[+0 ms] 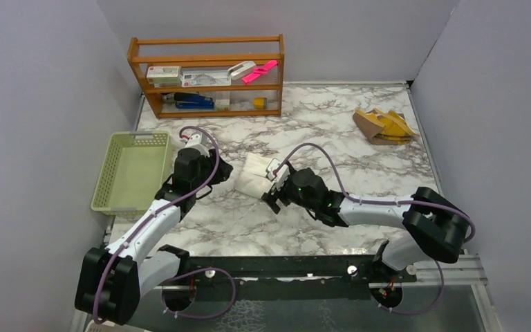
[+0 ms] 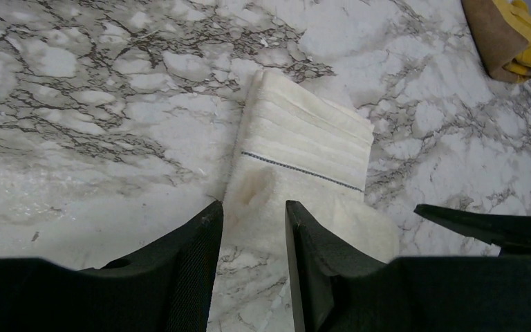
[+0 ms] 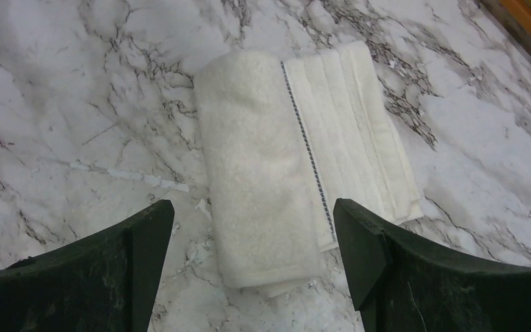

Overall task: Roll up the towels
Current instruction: Roll the towel at the center of the board.

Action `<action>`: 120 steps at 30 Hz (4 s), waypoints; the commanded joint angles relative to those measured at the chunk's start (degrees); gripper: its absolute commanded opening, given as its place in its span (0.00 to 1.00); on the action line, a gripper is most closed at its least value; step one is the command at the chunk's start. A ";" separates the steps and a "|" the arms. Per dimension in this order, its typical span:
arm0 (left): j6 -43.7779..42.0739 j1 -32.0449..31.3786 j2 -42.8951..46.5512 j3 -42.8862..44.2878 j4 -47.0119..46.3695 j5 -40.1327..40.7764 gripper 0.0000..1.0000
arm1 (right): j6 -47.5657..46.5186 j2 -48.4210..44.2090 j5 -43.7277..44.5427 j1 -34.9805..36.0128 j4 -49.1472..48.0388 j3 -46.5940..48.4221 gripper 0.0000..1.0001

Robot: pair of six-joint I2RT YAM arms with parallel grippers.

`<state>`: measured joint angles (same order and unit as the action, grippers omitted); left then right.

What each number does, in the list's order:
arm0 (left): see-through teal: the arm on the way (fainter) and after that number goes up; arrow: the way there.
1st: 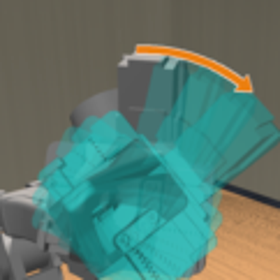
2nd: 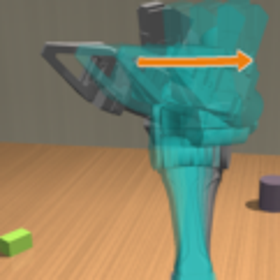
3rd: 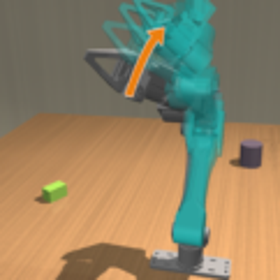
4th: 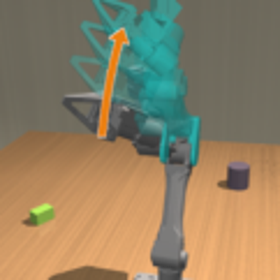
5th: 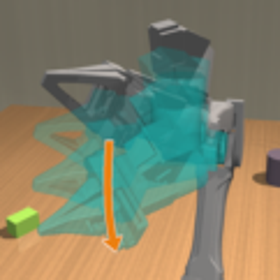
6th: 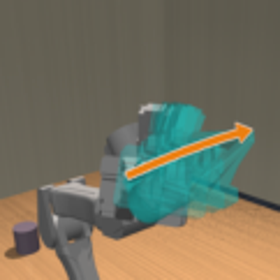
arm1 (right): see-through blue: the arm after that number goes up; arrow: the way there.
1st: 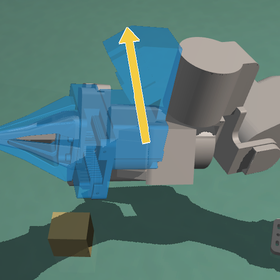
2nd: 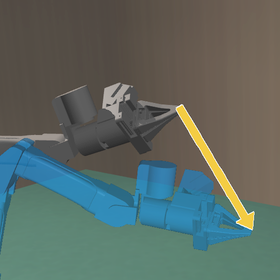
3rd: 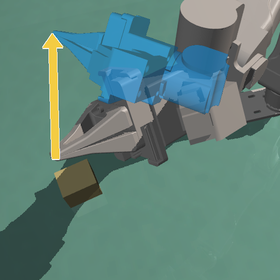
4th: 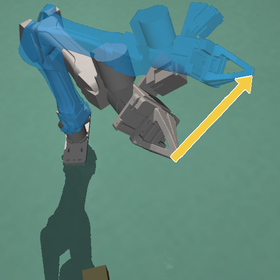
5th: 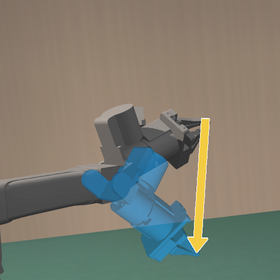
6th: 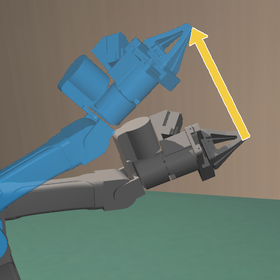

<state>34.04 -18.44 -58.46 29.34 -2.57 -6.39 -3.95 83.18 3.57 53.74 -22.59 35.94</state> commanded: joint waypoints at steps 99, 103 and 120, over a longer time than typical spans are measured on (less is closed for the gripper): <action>9.55 0.50 -43.54 -8.60 -37.86 -4.13 0.25 | -2.07 24.00 -55.43 4.52 29.72 18.84 0.40; 9.55 0.42 -43.33 -8.60 -37.80 -4.02 0.25 | -2.08 24.82 -54.71 4.67 29.15 17.97 0.40; 9.54 0.44 -43.73 -7.95 -37.58 -4.55 0.25 | -0.93 12.31 -42.78 4.65 29.43 18.66 0.62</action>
<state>47.11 -18.87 -98.76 22.83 -50.72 -18.24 -4.60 102.26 -45.12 58.50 5.67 54.28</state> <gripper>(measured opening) 0.248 0.606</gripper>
